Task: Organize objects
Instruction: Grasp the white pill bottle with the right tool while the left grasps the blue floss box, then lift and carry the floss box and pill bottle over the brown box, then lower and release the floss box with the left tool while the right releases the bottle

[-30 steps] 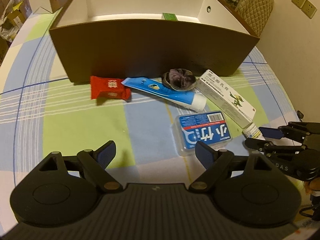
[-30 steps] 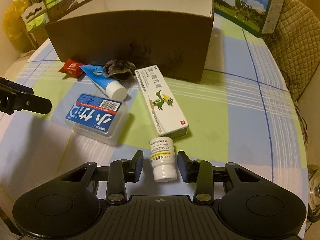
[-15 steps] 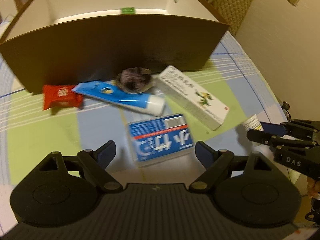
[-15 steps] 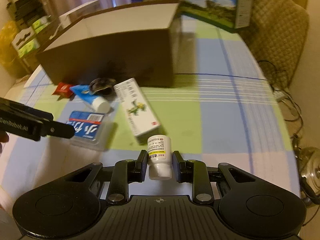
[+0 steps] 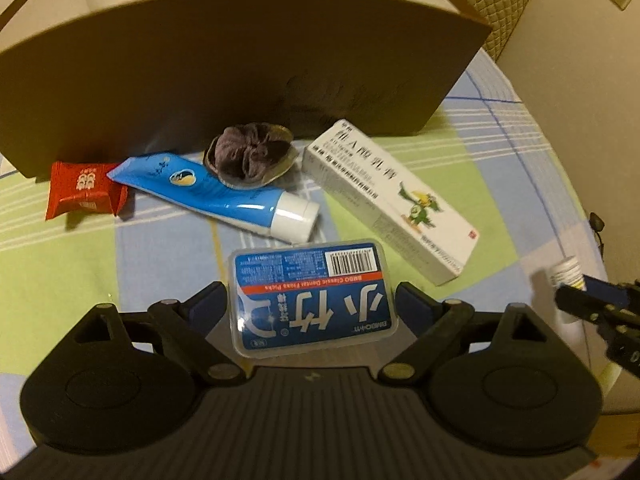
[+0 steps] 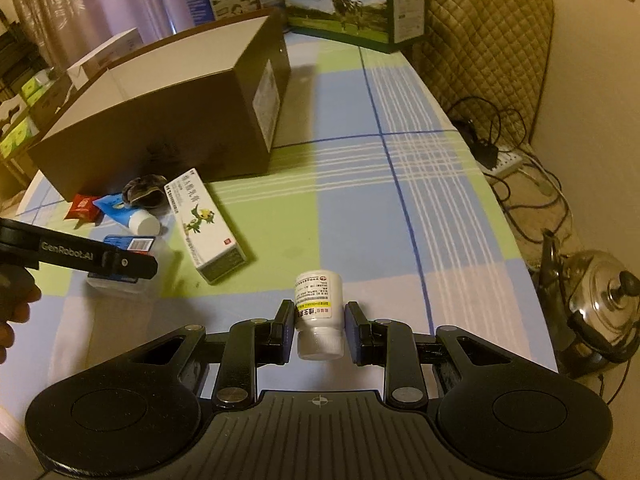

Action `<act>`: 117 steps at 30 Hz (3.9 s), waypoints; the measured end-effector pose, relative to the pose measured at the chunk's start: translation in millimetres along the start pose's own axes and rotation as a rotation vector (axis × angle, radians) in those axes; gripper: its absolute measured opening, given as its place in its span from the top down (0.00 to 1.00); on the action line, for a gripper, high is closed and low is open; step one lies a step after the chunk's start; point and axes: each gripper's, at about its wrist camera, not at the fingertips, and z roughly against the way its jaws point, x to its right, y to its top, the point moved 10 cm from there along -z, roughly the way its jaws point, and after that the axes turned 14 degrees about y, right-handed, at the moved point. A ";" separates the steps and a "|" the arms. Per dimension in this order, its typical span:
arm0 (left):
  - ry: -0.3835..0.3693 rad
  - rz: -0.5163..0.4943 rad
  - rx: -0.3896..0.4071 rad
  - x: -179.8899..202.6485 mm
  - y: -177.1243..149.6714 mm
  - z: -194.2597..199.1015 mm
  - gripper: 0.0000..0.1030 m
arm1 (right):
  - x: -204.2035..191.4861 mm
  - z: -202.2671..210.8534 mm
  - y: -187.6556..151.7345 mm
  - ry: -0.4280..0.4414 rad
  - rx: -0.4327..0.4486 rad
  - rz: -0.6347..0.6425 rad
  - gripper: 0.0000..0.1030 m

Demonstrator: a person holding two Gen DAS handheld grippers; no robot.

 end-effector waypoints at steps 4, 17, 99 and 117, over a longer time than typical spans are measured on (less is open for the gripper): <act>0.024 -0.006 0.031 -11.2 -4.6 1.1 0.18 | 0.2 -0.7 0.3 0.006 -0.004 0.001 0.77; 0.130 0.070 0.083 -88.8 -32.6 19.7 0.18 | -30.2 -22.7 15.6 0.089 -0.027 0.083 0.77; 0.153 0.120 0.104 -142.1 221.8 -57.7 0.18 | -85.4 -165.6 251.8 0.152 0.019 0.112 0.77; 0.145 0.130 0.104 -148.0 227.3 -55.7 0.13 | -82.5 -184.4 264.0 0.141 -0.007 0.116 0.77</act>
